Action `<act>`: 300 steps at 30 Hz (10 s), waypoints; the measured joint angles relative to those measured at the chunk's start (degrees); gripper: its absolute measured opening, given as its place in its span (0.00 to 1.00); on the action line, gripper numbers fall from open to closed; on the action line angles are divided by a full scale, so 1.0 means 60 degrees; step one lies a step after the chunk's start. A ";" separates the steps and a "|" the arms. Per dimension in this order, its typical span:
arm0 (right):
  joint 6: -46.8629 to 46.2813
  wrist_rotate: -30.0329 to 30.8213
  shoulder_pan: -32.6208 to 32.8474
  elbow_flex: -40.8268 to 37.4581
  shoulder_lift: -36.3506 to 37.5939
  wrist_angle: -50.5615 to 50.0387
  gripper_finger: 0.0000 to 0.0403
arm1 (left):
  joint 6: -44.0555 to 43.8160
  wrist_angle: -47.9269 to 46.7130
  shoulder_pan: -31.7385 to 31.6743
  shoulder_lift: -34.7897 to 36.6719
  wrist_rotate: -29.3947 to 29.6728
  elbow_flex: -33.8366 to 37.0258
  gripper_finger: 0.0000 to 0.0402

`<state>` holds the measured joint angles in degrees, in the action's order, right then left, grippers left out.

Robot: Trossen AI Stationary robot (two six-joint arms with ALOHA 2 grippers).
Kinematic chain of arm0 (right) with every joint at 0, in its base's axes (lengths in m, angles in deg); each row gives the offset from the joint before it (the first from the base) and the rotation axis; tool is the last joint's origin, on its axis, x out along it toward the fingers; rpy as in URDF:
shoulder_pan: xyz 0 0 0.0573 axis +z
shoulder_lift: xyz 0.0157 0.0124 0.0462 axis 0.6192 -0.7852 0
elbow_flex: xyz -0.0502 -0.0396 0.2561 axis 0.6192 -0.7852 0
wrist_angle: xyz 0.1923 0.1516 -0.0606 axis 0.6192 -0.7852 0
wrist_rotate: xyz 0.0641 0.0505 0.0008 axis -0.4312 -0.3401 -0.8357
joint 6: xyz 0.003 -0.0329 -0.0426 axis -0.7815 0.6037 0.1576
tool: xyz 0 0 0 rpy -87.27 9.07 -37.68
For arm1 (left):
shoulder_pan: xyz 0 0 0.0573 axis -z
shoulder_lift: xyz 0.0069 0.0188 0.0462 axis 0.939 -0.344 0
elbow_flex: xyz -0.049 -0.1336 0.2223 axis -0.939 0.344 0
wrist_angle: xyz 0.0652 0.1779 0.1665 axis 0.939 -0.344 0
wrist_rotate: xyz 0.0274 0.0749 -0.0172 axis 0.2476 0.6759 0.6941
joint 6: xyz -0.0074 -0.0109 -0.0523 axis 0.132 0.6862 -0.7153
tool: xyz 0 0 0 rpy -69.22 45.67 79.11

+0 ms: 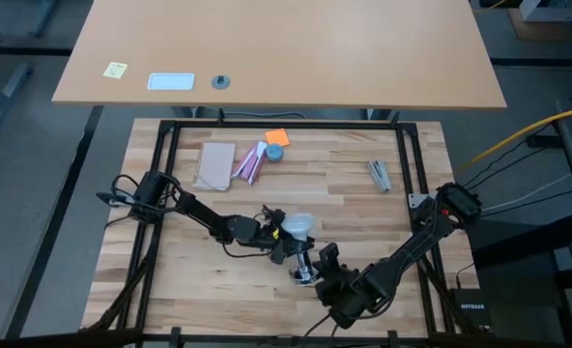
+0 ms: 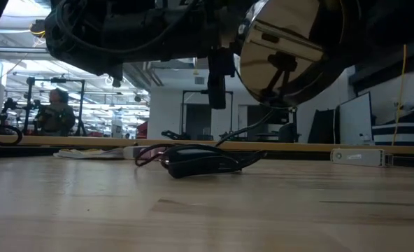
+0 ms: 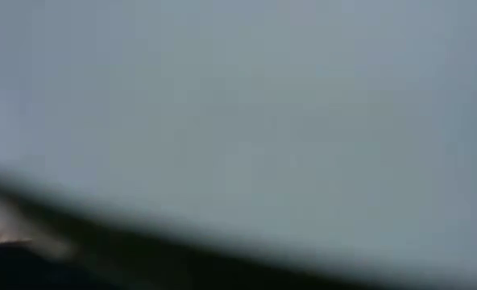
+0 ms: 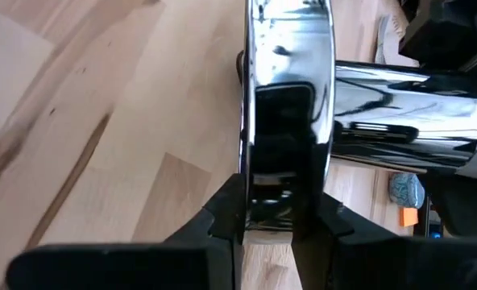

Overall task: Screw lightbulb
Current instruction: Remove the lightbulb from the lamp

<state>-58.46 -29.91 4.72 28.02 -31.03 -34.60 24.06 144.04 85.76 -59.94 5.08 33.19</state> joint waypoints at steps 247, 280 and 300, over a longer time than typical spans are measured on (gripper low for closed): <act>-0.7906 -0.1402 -0.1406 -0.1076 -0.1951 0.2560 0.01 | 0.6451 -0.2903 0.1191 0.0069 0.4713 0.0055 0.49; -0.8465 -0.1770 -0.1410 -0.1102 -0.1785 0.0589 0.01 | 0.6143 -0.4244 0.1614 0.0616 0.5237 0.0113 0.48; -0.8120 -0.1907 -0.1362 -0.1167 -0.1837 0.3525 0.01 | 0.5940 -0.4426 0.1705 0.0616 0.5339 0.0120 0.33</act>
<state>-107.19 -41.35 -3.45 21.01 -42.05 -13.46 59.69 117.48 95.99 -56.25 37.11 33.91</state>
